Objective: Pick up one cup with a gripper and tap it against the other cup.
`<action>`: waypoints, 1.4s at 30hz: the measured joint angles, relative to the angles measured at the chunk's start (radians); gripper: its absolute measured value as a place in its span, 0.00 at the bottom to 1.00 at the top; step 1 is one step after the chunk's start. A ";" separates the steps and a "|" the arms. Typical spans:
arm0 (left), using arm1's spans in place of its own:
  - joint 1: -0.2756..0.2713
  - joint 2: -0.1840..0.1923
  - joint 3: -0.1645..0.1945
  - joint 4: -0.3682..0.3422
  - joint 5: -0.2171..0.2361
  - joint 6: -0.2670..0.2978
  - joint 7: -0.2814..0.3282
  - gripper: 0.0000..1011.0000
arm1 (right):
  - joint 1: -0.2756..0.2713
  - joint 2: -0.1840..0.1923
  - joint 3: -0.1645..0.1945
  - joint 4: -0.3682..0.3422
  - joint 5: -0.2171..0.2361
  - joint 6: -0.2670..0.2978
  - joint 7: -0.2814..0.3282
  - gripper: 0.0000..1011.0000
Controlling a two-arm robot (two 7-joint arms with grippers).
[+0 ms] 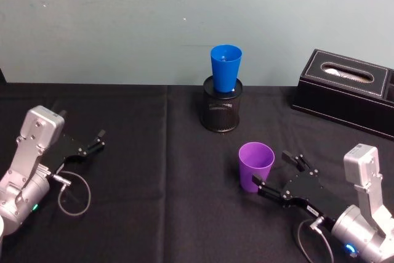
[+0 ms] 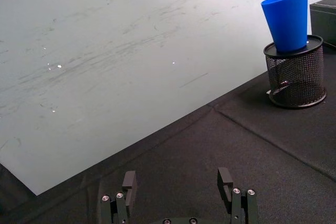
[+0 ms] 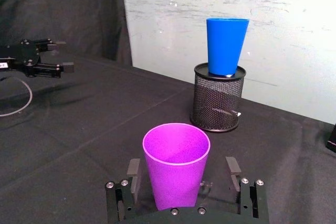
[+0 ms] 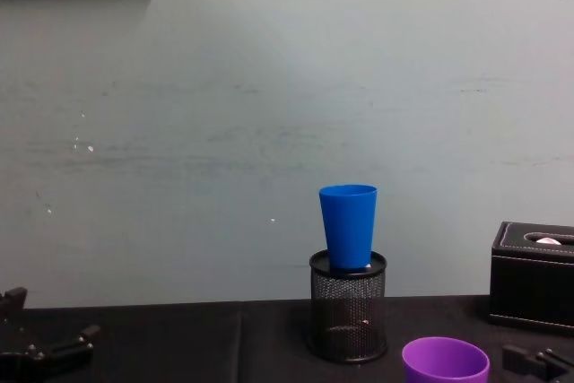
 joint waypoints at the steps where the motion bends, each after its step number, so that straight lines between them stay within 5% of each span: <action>1: 0.000 0.000 0.000 0.000 0.000 0.000 0.000 1.00 | 0.003 -0.003 0.001 0.003 -0.001 0.000 0.002 0.99; 42: 0.000 0.000 0.000 0.000 0.000 0.000 0.000 1.00 | 0.095 -0.092 -0.005 0.132 -0.036 -0.005 0.066 0.99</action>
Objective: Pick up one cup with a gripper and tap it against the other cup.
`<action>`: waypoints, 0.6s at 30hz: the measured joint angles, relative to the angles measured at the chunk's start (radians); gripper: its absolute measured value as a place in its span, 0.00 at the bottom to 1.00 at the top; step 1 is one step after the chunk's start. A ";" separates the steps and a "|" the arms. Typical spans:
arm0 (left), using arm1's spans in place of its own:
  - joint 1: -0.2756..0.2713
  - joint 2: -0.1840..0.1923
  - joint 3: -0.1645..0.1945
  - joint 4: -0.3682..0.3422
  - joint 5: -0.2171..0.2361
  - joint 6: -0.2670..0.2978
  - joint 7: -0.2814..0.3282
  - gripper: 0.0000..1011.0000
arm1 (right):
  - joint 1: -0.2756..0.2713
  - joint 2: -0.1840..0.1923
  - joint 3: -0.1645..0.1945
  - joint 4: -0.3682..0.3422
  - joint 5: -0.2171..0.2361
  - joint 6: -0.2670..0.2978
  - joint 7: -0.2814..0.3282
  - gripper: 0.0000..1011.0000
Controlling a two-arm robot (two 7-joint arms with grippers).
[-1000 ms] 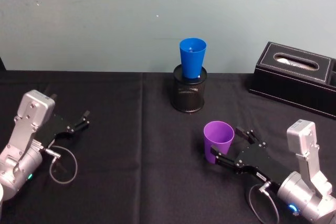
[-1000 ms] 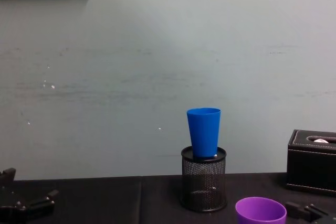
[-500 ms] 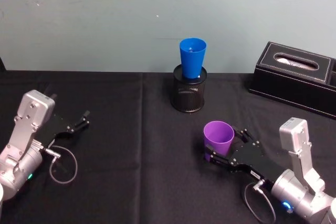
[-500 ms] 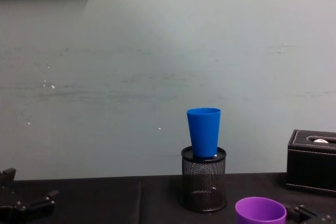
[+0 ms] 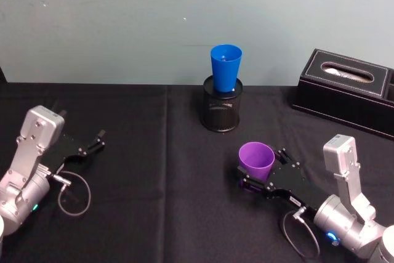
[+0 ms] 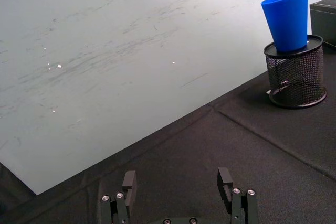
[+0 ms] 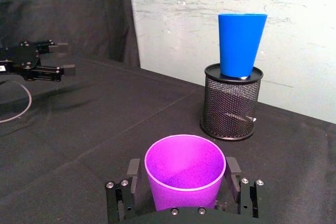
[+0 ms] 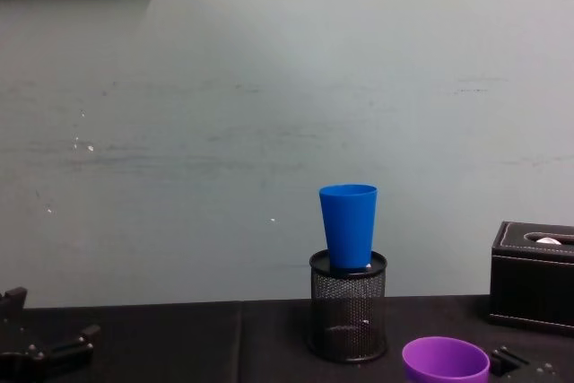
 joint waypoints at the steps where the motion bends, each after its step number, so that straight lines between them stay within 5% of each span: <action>1: 0.000 0.000 0.000 0.000 0.000 0.000 0.000 1.00 | 0.002 0.000 0.000 0.002 0.000 0.000 0.001 0.99; 18: 0.000 0.000 0.000 0.000 0.000 0.000 0.000 1.00 | 0.020 -0.007 -0.004 0.021 -0.005 -0.004 0.003 0.99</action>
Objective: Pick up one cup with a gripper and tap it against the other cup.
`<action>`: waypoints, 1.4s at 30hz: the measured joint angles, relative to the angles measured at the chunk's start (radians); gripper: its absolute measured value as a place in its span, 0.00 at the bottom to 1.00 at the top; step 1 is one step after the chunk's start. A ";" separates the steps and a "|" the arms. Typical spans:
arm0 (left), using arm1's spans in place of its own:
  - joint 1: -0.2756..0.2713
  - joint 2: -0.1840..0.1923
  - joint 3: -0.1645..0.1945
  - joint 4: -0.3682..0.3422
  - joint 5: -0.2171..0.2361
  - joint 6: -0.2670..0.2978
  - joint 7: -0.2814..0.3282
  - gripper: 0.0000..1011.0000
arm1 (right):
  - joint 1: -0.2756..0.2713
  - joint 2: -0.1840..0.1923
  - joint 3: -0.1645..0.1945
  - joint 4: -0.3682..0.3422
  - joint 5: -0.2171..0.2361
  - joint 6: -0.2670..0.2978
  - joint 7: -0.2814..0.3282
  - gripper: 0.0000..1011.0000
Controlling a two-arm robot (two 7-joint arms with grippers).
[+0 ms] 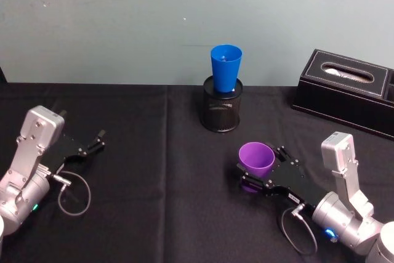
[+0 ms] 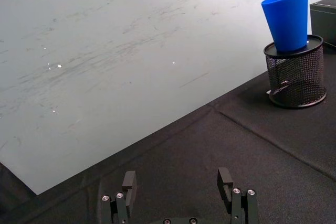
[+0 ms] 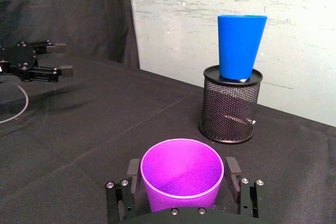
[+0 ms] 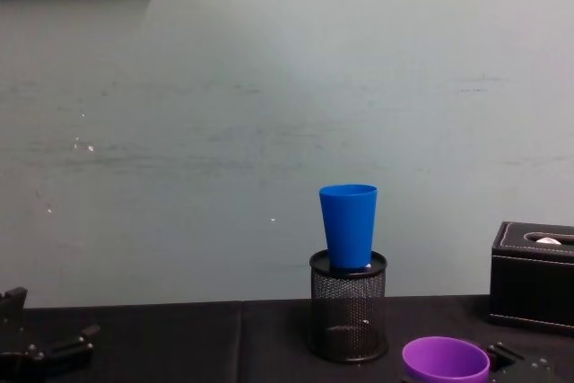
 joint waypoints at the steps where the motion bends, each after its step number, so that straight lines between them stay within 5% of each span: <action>1: 0.000 0.000 0.000 0.000 0.000 0.000 0.000 1.00 | 0.000 0.000 0.000 0.000 0.000 0.000 0.000 0.99; 11: 0.000 0.000 0.000 0.000 0.000 0.000 0.000 1.00 | -0.002 0.001 0.001 -0.002 0.000 0.000 0.000 0.98; 23: 0.000 0.000 0.000 0.000 0.000 0.000 0.000 1.00 | -0.003 0.002 0.001 -0.003 0.001 0.000 0.000 0.77; 42: 0.000 0.000 0.000 0.000 0.000 0.000 0.000 1.00 | -0.003 0.002 0.001 -0.003 0.001 0.000 0.000 0.72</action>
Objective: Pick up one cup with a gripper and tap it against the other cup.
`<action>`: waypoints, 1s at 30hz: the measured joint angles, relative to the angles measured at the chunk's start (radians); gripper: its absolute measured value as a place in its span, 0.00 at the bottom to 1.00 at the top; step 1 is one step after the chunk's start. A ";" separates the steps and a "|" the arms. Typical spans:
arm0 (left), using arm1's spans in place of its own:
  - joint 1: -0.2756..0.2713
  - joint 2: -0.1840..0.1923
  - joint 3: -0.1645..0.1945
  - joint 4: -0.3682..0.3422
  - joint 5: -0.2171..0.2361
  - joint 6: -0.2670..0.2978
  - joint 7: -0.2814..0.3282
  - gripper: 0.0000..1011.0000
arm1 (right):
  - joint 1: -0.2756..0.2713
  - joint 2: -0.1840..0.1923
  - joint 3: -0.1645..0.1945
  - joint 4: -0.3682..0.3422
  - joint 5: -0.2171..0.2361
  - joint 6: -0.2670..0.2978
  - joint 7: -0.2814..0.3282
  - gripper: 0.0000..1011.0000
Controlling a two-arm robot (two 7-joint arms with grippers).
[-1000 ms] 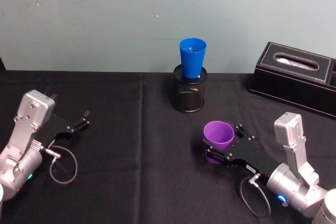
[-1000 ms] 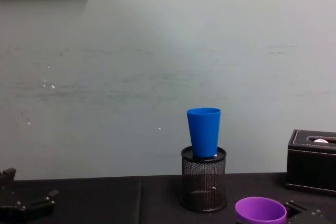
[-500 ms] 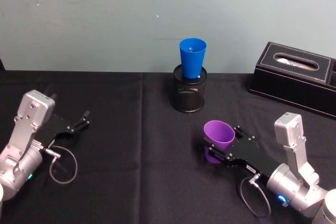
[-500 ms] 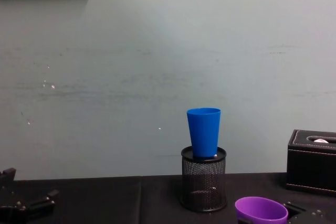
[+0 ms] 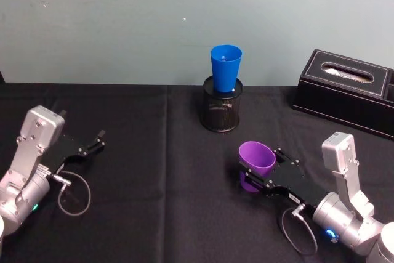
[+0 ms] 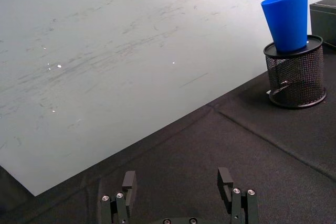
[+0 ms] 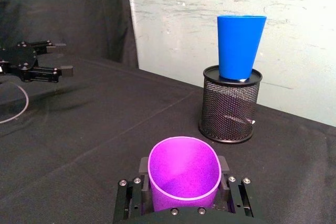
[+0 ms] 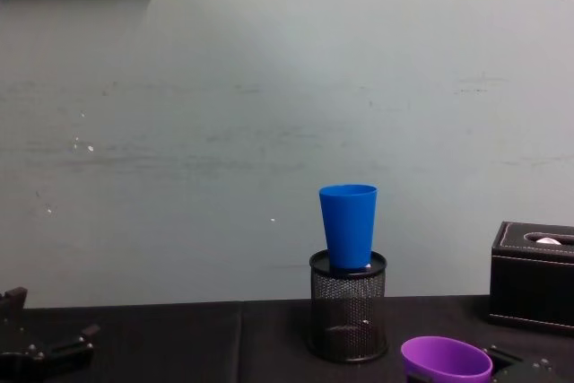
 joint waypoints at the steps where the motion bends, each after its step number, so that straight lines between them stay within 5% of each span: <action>1: 0.000 0.000 0.000 0.000 0.000 0.000 0.000 1.00 | 0.000 0.000 0.000 0.000 0.000 0.000 0.000 0.73; 30: 0.000 0.000 0.000 0.000 0.000 0.000 0.000 1.00 | -0.008 0.013 0.015 -0.088 0.027 0.007 0.005 0.72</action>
